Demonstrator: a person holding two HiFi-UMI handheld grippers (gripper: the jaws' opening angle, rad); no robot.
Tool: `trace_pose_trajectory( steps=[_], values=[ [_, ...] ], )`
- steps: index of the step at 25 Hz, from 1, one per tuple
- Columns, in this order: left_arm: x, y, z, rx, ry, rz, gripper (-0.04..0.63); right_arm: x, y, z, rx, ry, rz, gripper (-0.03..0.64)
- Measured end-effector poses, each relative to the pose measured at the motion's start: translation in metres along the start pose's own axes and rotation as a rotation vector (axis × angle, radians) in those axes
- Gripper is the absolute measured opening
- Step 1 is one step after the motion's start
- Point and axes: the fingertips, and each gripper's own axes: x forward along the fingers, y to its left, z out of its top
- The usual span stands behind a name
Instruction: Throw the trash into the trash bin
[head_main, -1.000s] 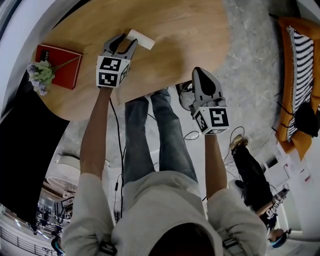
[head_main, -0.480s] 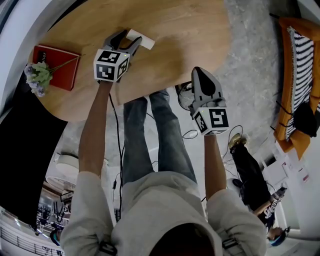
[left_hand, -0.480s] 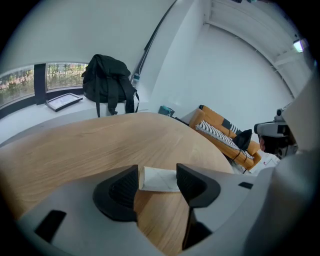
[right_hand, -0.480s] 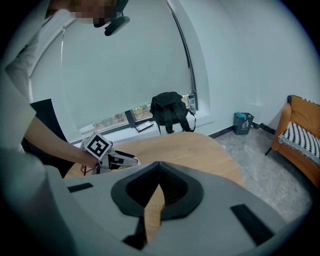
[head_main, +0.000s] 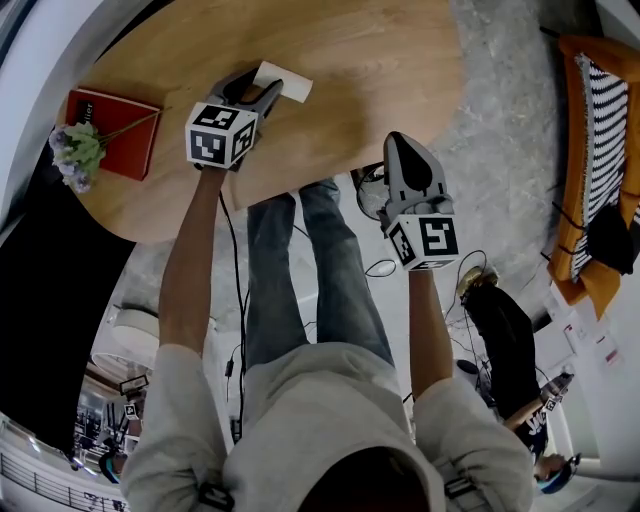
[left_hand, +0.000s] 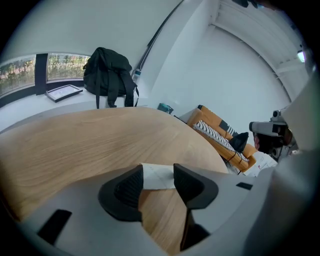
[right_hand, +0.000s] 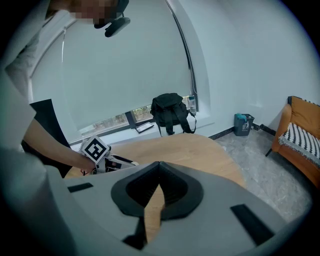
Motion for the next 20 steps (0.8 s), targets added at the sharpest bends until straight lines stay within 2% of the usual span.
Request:
trace_pose_trajectory(
  steps=[4,8,16,20],
  values=[
    [-0.005,-0.003,0.001,0.008,-0.022,0.005,0.181,-0.001,0.001,-0.001,-0.001,-0.001,0.001,0.029],
    [-0.014,-0.011,0.006,0.036,-0.055,0.001,0.125,-0.004,0.004,-0.003,-0.007,-0.003,0.003,0.029],
    [-0.033,-0.041,0.018,0.085,-0.136,-0.007,0.051,-0.01,0.013,-0.001,-0.017,-0.023,0.017,0.029],
    [-0.041,-0.055,0.026,0.125,-0.178,0.014,0.026,-0.017,0.016,-0.005,-0.024,-0.034,0.022,0.029]
  ],
)
